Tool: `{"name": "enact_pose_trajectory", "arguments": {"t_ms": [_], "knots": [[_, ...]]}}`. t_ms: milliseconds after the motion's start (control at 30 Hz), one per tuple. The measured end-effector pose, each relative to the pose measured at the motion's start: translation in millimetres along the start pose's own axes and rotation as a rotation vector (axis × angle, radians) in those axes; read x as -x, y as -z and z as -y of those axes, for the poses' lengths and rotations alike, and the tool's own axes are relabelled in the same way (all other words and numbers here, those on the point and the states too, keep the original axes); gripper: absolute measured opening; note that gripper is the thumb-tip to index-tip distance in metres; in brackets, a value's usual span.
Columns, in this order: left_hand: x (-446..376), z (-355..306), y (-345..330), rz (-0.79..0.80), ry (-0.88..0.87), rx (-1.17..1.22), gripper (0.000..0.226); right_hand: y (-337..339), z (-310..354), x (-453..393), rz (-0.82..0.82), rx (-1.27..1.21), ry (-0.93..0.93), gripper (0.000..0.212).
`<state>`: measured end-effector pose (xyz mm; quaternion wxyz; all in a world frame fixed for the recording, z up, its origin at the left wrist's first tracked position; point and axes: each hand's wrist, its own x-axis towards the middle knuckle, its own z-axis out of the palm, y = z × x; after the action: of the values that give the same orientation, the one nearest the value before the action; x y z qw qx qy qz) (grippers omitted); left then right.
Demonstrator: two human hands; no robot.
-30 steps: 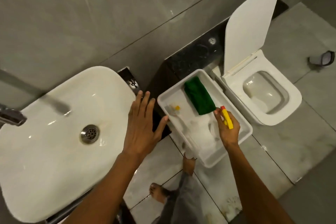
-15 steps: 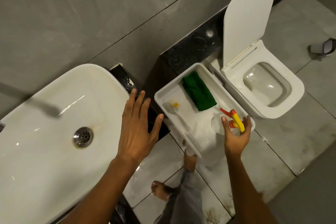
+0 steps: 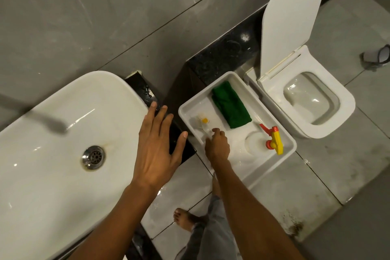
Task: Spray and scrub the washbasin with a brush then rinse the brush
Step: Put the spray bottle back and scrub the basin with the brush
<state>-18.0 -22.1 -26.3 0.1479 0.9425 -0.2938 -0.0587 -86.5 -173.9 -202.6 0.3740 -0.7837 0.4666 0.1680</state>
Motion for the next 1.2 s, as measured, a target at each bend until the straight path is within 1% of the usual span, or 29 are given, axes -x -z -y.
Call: {"name": "enact_pose_trajectory", "arguments": {"t_ms": [133,233,333,433,467,533,667,767,833,933,1000,1133,1200], "knots": [[-0.6,-1.2,1.5,0.004,0.002,0.018,0.064,5.2,-4.0,-8.5,0.098,0.061,-0.009,0.036],[-0.4,-1.3,1.4,0.003,0.013,0.023,0.063,10.1,-2.3,-7.6,0.132,0.064,-0.025,0.038],[-1.3,2.3,-2.3,-0.011,-0.014,0.007,0.064,15.7,1.4,0.3,0.142,0.027,-0.058,0.045],[-1.7,7.1,-8.2,-0.022,-0.028,0.002,0.061,24.0,3.5,10.7,0.16,0.026,-0.079,0.063],[-1.7,8.1,-9.5,-0.029,-0.03,0.015,0.059,27.1,3.9,15.0,0.15,0.028,-0.075,0.066],[-1.5,9.0,-10.2,-0.048,-0.046,0.061,0.056,34.8,7.1,26.2,0.127,-0.013,-0.072,0.061],[1.5,5.5,0.1,-0.049,-0.058,0.128,0.057,56.2,20.2,59.2,0.086,-0.077,0.005,0.035],[8.8,3.0,12.6,-0.065,-0.028,0.189,0.059,76.5,40.0,93.1,0.019,-0.146,0.1,0.031],[20.3,7.0,18.4,-0.121,-0.012,0.234,0.061,93.0,55.9,115.8,-0.028,-0.191,0.183,0.03],[48.9,28.0,26.8,-0.185,-0.014,0.258,0.059,112.7,82.7,147.8,-0.087,-0.184,0.283,0.031],[67.9,50.3,35.9,-0.215,0.027,0.247,0.056,117.9,103.8,167.2,-0.089,-0.185,0.331,0.033],[104.3,117.7,68.0,-0.359,0.19,0.185,0.047,100.3,153.7,205.1,0.003,-0.149,0.451,0.036],[123.2,155.8,81.0,-0.391,0.303,0.153,0.046,82.8,175.9,217.5,0.071,-0.097,0.474,0.041]]}}
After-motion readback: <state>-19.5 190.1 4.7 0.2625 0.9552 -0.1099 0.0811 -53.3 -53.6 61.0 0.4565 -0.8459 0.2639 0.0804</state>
